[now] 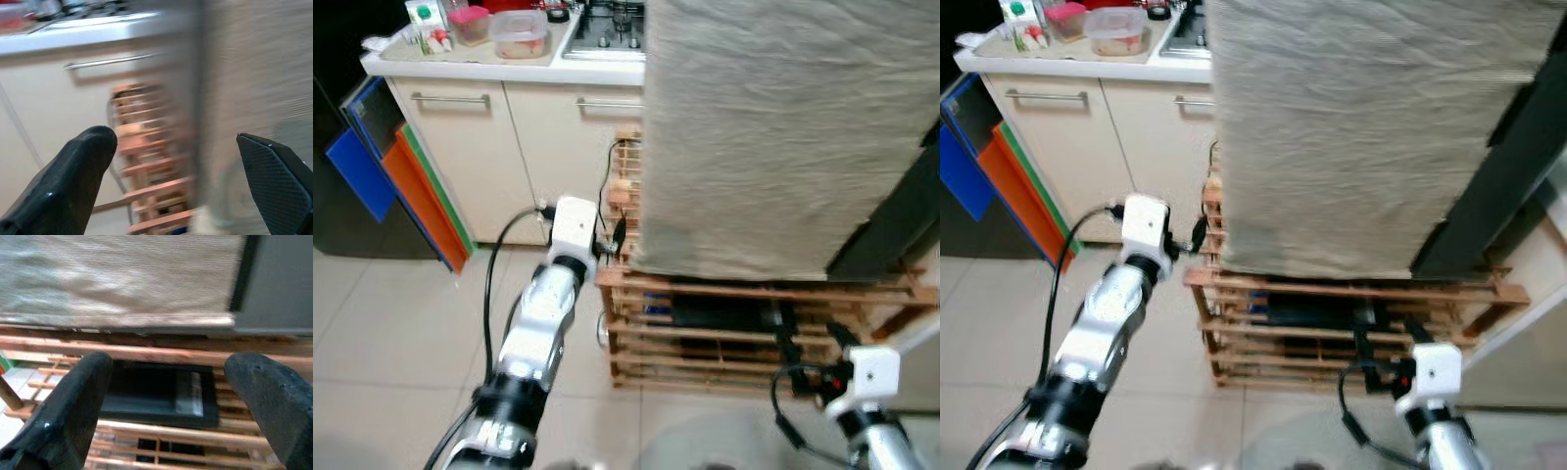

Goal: Restocking fridge

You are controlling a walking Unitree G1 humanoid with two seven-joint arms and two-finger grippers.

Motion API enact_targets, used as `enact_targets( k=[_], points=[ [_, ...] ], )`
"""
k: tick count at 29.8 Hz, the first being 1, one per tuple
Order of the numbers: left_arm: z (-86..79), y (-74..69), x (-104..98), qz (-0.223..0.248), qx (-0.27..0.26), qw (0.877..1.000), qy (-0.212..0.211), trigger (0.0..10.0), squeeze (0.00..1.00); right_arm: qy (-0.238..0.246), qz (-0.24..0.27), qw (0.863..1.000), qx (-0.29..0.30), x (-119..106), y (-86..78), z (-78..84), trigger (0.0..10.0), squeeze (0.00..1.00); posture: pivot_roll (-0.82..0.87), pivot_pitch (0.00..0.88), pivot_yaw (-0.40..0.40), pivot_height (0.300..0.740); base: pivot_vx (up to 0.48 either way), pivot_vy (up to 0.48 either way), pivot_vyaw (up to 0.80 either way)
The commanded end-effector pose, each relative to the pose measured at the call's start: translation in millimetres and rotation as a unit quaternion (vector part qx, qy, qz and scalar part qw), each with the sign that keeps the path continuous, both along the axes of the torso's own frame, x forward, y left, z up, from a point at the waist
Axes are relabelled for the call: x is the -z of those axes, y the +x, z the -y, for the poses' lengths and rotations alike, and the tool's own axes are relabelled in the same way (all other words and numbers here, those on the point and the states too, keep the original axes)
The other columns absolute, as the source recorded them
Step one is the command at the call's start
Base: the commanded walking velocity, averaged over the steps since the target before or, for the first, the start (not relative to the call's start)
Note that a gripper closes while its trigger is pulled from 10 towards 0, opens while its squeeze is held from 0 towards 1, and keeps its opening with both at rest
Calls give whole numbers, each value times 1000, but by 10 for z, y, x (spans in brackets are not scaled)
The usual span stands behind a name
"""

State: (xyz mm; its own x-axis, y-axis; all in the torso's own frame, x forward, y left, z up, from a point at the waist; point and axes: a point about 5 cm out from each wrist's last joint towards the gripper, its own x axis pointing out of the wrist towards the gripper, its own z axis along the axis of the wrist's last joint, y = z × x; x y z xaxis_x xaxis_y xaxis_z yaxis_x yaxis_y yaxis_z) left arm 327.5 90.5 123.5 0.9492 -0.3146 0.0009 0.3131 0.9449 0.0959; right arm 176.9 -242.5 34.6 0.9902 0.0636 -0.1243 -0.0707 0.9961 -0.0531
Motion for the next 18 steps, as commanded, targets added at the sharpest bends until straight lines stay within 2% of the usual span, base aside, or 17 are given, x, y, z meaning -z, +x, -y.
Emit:
enact_targets(
  k=[1,10,18],
  points=[
    [-85,75,-95,9,0,1000,22,10000,0,4,-1,1000,-6,-3,15,-29,10000,0,-109,35,37,740,0,0,0],
    [-151,249,-356,-9,72,997,26,10000,0,5,-4,1000,-11,8,22,-44,10000,0,-111,26,40,740,0,0,0],
    [-229,356,-513,-17,93,995,16,10000,0,4,-8,1000,-13,15,11,-44,10000,0,-116,27,35,740,0,0,0]
  ],
)
